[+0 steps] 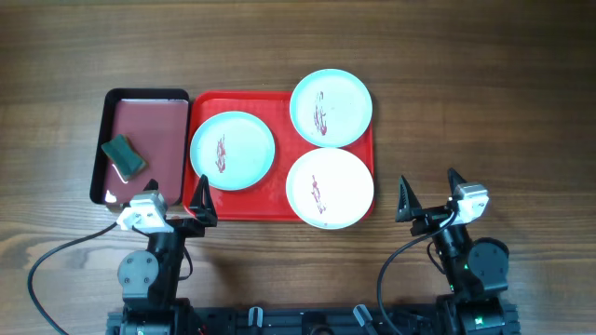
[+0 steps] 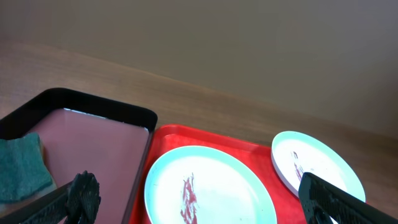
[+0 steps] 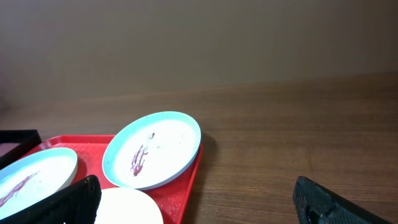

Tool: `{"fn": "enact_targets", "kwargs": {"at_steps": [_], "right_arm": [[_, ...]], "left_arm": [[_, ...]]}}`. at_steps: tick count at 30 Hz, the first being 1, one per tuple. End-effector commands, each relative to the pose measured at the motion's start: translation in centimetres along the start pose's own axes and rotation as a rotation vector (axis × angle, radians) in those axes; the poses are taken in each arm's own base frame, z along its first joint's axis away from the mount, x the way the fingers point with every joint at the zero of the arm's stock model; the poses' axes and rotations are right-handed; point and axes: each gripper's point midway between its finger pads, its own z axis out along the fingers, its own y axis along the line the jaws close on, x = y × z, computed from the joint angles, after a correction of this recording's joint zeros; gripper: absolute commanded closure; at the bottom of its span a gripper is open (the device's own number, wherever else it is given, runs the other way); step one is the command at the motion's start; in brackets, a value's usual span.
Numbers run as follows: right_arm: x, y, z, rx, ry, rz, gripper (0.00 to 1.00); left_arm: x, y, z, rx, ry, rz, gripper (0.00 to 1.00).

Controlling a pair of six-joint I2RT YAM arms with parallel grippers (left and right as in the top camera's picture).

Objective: Clean dirty plates on tray and stack at the side

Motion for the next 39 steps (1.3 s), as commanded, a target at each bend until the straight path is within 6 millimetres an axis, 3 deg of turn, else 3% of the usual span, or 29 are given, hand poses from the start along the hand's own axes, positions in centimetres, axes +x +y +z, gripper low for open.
{"fn": "enact_targets", "kwargs": {"at_steps": [1, 11, 16, 19, 24, 30, 35, 39], "right_arm": [[0.1, -0.3, 0.0, 0.016, 0.002, -0.011, 0.00], [0.0, -0.3, 0.0, 0.015, -0.001, 0.038, 0.00], [-1.0, -0.1, 0.0, 0.006, -0.040, 0.090, 0.00], [-1.2, 1.3, 0.0, -0.073, -0.042, 0.120, 0.00], [-4.0, 3.1, -0.6, -0.170, -0.126, 0.086, 0.00], [-8.3, 5.7, -0.8, -0.274, -0.128, 0.001, 0.00], [-11.6, 7.5, 1.8, -0.336, 0.022, 0.004, 0.00], [-12.6, 9.2, 4.1, -0.410, 0.259, 0.073, 0.00]], "left_arm": [[0.2, 0.3, 0.0, -0.008, -0.001, 0.020, 0.00], [0.2, 0.3, 0.0, -0.008, -0.001, 0.020, 0.00], [-0.2, -0.1, 0.0, 0.011, -0.017, 0.020, 0.00], [0.2, -0.7, 0.0, 0.045, 0.004, 0.020, 0.00], [0.2, -1.1, -0.2, 0.061, 0.026, 0.019, 0.00], [-3.0, -2.2, -1.3, 0.039, 0.100, 0.012, 0.00], [-6.1, -3.2, -1.2, -0.024, 0.317, -0.009, 0.00], [-7.3, -3.0, -0.8, -0.128, 0.563, -0.025, 0.00]]}}
